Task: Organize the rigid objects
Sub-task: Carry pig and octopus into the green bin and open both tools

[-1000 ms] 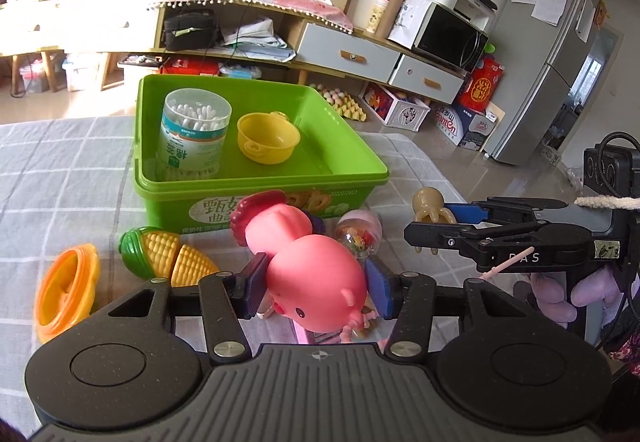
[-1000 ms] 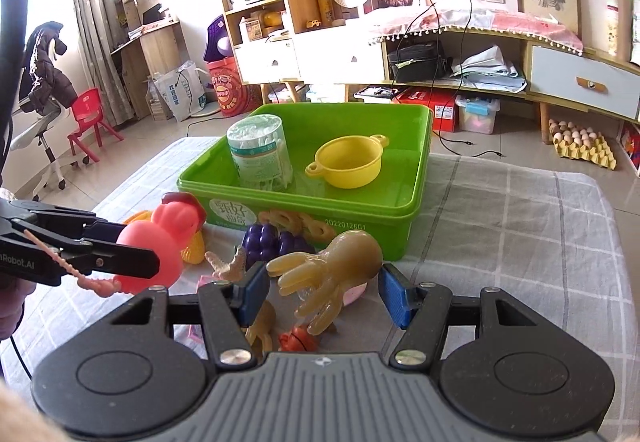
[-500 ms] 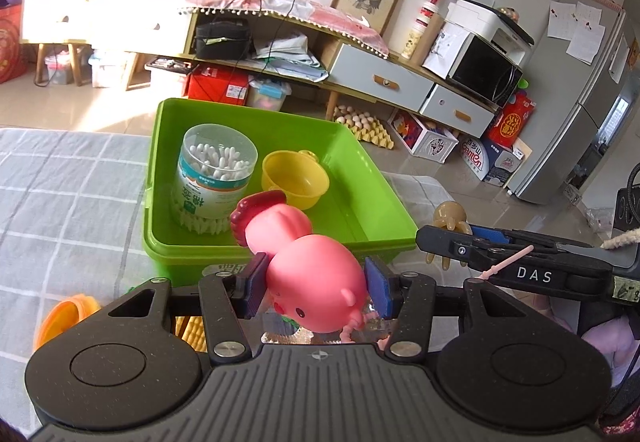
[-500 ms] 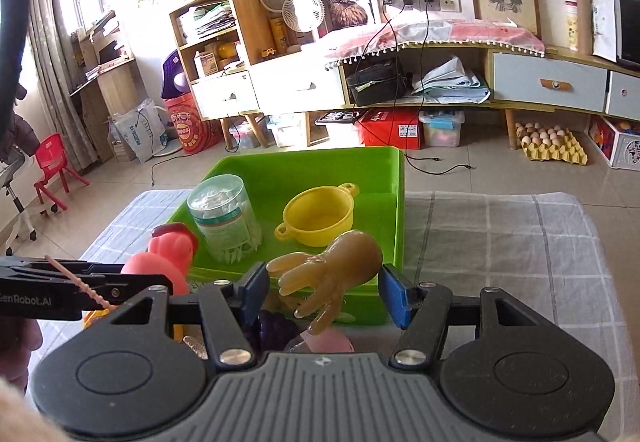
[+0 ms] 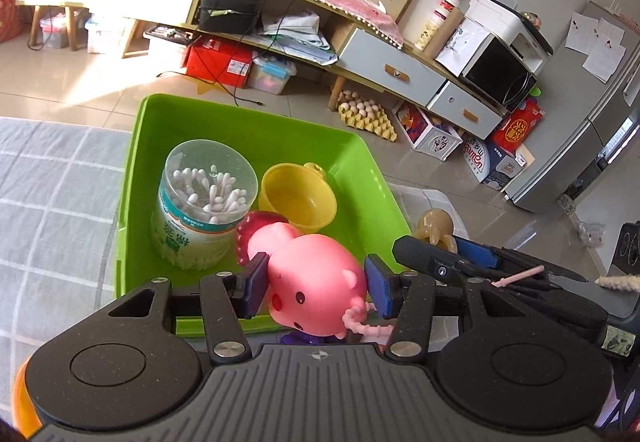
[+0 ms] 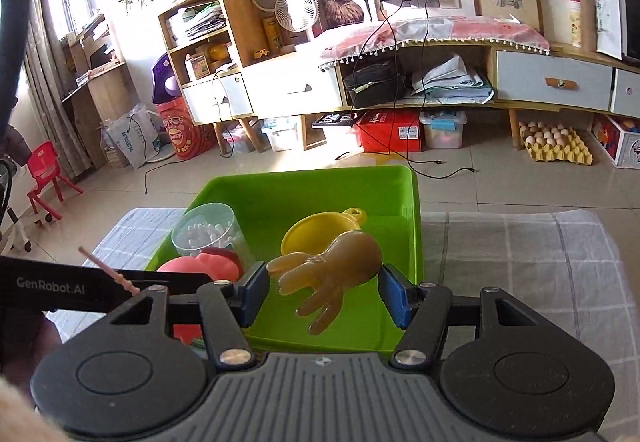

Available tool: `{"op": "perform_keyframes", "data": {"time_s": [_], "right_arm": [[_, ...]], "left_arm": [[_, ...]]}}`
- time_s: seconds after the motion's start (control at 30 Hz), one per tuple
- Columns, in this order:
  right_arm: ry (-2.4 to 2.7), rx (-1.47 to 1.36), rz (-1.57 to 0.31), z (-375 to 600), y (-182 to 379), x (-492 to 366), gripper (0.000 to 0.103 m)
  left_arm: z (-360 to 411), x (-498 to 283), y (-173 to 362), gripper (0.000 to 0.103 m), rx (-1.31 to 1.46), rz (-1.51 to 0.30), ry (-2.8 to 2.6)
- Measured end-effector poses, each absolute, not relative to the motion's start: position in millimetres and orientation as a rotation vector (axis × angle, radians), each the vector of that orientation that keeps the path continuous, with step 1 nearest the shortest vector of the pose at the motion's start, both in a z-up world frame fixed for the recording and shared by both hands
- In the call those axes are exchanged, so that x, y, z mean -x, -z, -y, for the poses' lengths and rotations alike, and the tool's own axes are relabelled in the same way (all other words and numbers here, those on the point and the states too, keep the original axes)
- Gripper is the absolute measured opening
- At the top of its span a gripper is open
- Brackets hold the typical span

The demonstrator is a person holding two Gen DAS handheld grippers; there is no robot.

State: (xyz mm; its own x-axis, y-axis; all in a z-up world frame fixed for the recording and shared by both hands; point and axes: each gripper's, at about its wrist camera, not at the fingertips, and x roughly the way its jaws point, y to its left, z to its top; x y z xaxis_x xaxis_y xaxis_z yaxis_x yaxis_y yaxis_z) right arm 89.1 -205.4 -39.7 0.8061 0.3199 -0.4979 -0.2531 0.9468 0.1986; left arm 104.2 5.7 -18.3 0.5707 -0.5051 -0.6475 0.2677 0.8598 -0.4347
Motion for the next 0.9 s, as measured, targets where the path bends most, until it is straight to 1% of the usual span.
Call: {"op": "perform_keyframes", "data": {"time_s": [0.13,0.3,0.53,0.9], "right_arm": [[-0.315,-0.098,-0.571,203,45,-98,0.034],[-0.312,-0.049,-0.581,202,52,-101,0.034],[-0.32,0.023,-0.591,196,63,-107,0.034],[-0.32,0.049,-0.582,198,69,-112,0.034]], "left_arm": [[-5,-120,28,0.052,0.341,-0.892,0.452],[-1,-129,40,0.052,0.355,-0.899,0.457],[13,-143,54,0.052,0.295,-0.908,0.491],[27,-145,60,0.053,0.217,-0.842,0.542]]}}
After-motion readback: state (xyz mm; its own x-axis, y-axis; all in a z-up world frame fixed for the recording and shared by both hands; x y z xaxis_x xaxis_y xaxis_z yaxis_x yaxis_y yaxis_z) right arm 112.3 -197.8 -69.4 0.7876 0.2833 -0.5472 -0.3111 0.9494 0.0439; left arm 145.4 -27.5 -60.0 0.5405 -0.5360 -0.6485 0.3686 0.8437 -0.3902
